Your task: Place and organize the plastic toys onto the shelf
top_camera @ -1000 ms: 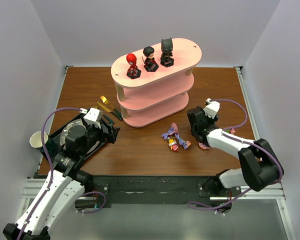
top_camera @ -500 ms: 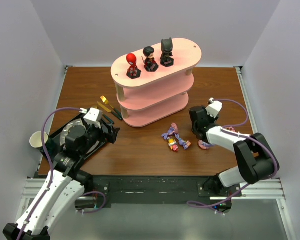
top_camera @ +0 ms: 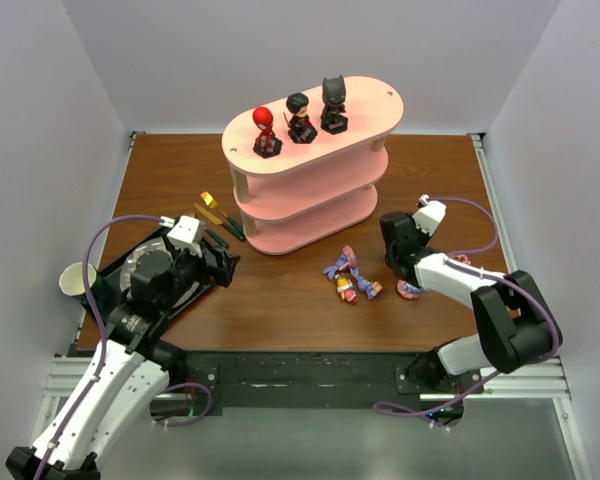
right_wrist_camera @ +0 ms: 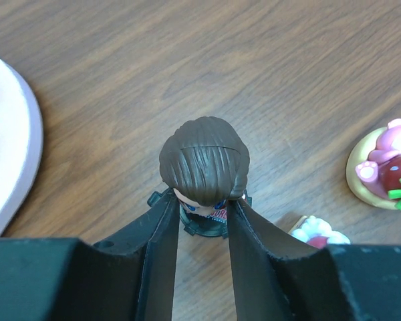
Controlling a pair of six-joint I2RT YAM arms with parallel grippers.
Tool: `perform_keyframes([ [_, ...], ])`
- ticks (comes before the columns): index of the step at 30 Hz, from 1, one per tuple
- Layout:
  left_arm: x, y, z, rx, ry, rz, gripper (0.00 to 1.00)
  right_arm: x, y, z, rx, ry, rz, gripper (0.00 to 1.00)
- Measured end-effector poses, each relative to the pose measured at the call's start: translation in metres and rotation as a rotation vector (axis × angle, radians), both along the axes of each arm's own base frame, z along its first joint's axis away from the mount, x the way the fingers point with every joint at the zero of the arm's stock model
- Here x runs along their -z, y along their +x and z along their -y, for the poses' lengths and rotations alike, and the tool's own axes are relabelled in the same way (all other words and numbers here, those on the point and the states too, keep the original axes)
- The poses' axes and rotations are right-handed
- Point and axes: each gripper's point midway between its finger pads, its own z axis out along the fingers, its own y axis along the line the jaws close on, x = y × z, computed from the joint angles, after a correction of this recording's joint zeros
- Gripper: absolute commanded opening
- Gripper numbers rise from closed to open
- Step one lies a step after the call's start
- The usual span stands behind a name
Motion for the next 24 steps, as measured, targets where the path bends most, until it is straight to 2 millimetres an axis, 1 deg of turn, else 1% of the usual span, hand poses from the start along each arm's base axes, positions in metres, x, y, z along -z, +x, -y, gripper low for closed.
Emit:
perform_keyframes([
  [6, 0.000, 0.000, 0.000, 0.000, 0.000, 0.000, 1.00, -0.022, 0.000, -0.005, -0.052, 0.014, 0.036, 0.10],
  [8, 0.000, 0.000, 0.000, 0.000, 0.000, 0.000, 1.00, -0.029, -0.001, -0.008, -0.089, 0.013, 0.035, 0.07],
  [11, 0.000, 0.000, 0.000, 0.000, 0.000, 0.000, 1.00, -0.040, -0.004, -0.013, -0.157, 0.005, 0.027, 0.07],
  [13, 0.000, 0.000, 0.000, 0.000, 0.000, 0.000, 1.00, -0.051, -0.006, -0.017, -0.210, -0.006, 0.019, 0.08],
  [16, 0.000, 0.000, 0.000, 0.001, 0.000, 0.000, 1.00, -0.078, -0.005, -0.024, -0.286, -0.024, 0.023, 0.10],
  [17, 0.000, 0.000, 0.000, 0.001, 0.000, -0.001, 1.00, -0.090, -0.004, -0.027, -0.316, -0.030, 0.029, 0.10],
  [18, 0.000, 0.000, 0.000, 0.002, 0.000, -0.002, 1.00, -0.109, -0.002, -0.031, -0.352, -0.037, 0.048, 0.10],
  [19, 0.001, 0.000, 0.001, 0.003, 0.000, -0.002, 1.00, -0.115, -0.001, -0.032, -0.359, -0.040, 0.056, 0.11],
  [22, 0.001, 0.000, 0.001, 0.003, 0.001, -0.004, 1.00, -0.154, -0.001, -0.039, -0.443, -0.066, 0.081, 0.12],
  [24, 0.001, 0.000, 0.001, 0.003, 0.001, -0.004, 1.00, -0.176, -0.002, -0.044, -0.491, -0.079, 0.090, 0.13],
])
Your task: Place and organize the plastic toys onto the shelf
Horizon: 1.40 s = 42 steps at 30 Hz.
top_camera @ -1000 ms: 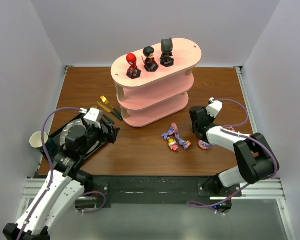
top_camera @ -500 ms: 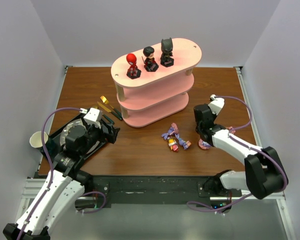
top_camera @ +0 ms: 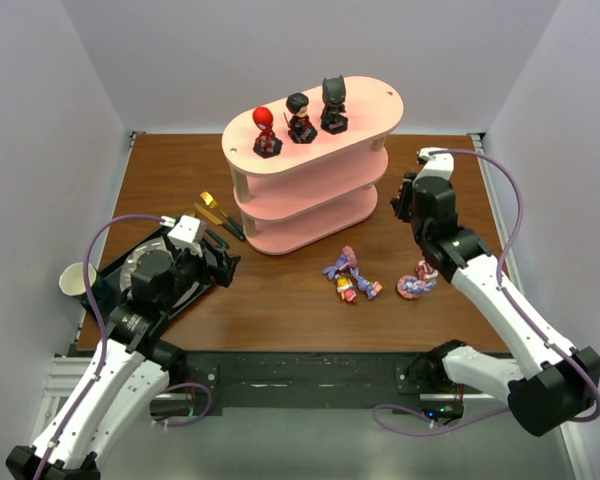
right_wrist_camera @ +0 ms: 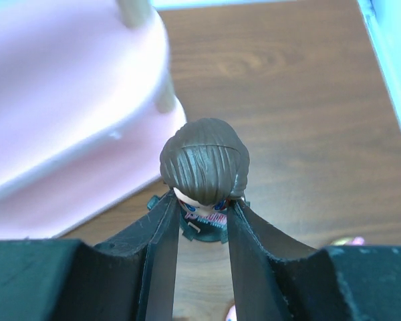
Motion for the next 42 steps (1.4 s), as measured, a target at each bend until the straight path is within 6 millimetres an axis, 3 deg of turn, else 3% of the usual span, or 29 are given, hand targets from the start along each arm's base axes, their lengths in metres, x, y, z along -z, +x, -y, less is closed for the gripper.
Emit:
perform_keyframes([
  [13, 0.001, 0.001, 0.001, 0.000, 0.001, -0.003, 1.00, -0.166, -0.004, -0.030, -0.273, -0.063, 0.161, 0.15],
  [17, 0.000, 0.002, 0.001, 0.000, 0.000, 0.000, 1.00, -0.196, 0.005, -0.047, -0.360, -0.070, 0.190, 0.15],
  [27, 0.000, 0.002, 0.001, 0.000, 0.000, -0.001, 1.00, -0.198, 0.049, -0.089, -0.505, -0.093, 0.136, 0.15],
  [42, 0.000, 0.002, 0.001, 0.000, 0.000, 0.000, 1.00, -0.194, 0.082, -0.102, -0.551, -0.122, 0.117, 0.15],
])
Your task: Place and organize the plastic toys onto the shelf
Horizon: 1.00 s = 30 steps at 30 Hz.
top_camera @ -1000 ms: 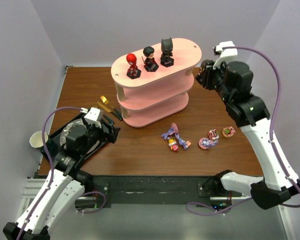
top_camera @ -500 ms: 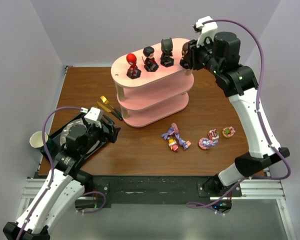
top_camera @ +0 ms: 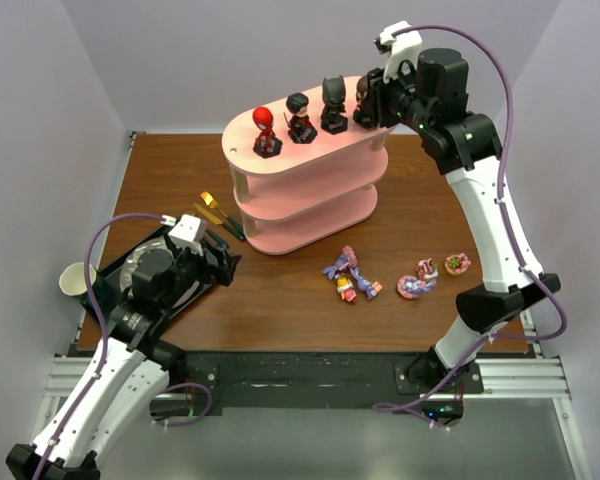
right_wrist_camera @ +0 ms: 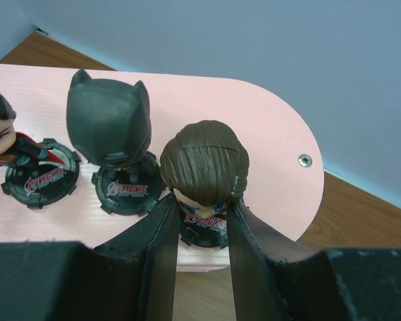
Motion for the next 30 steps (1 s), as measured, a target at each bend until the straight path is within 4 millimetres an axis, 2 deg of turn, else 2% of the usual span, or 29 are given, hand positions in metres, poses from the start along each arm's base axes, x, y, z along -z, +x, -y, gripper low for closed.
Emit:
perform_keyframes([
  [8, 0.000, 0.000, 0.000, 0.000, 0.000, 0.000, 1.00, 0.008, 0.017, 0.003, 0.006, -0.010, -0.012, 0.15],
  [16, -0.001, 0.000, 0.000, 0.000, -0.001, 0.002, 1.00, 0.012, 0.023, 0.003, -0.008, -0.010, -0.019, 0.16],
  [30, -0.002, -0.001, 0.000, 0.000, -0.002, 0.006, 1.00, 0.013, 0.028, -0.003, -0.030, -0.004, -0.015, 0.41],
])
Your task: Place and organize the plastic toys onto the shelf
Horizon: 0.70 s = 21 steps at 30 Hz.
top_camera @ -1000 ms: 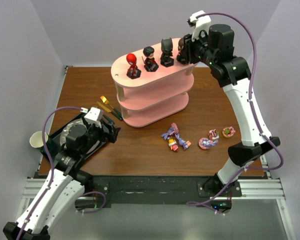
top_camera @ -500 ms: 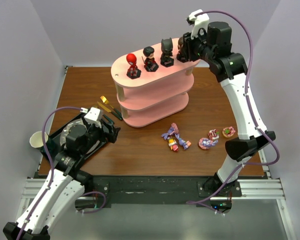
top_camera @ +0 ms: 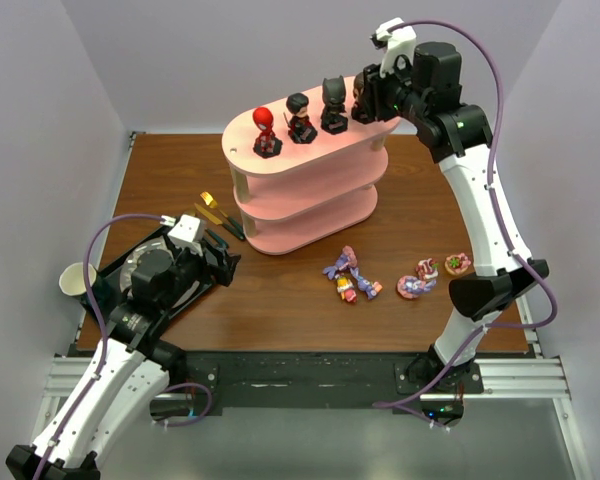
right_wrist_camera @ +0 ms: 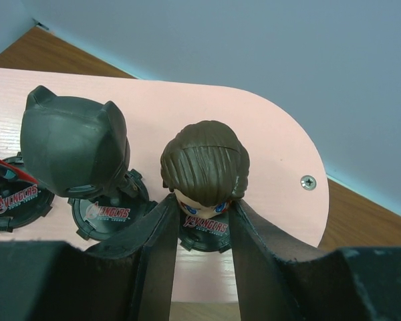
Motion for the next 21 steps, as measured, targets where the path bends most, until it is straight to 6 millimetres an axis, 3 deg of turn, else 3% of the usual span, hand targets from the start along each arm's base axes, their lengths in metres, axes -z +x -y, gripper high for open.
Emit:
perform_keyframes([
  [1, 0.000, 0.000, 0.000, 0.000, 0.000, 0.000, 1.00, 0.000, 0.000, 0.000, -0.001, 0.000, 0.000, 0.46],
  [10, 0.000, 0.000, 0.000, 0.000, -0.001, 0.002, 1.00, 0.000, 0.000, 0.000, -0.005, -0.005, 0.001, 0.59],
  [17, -0.001, 0.000, 0.000, 0.000, -0.001, 0.003, 1.00, -0.001, -0.003, 0.000, -0.007, -0.002, 0.004, 0.81],
  [21, -0.001, 0.000, 0.000, 0.000, -0.002, 0.004, 1.00, -0.002, -0.018, 0.005, -0.004, 0.008, 0.000, 0.93],
])
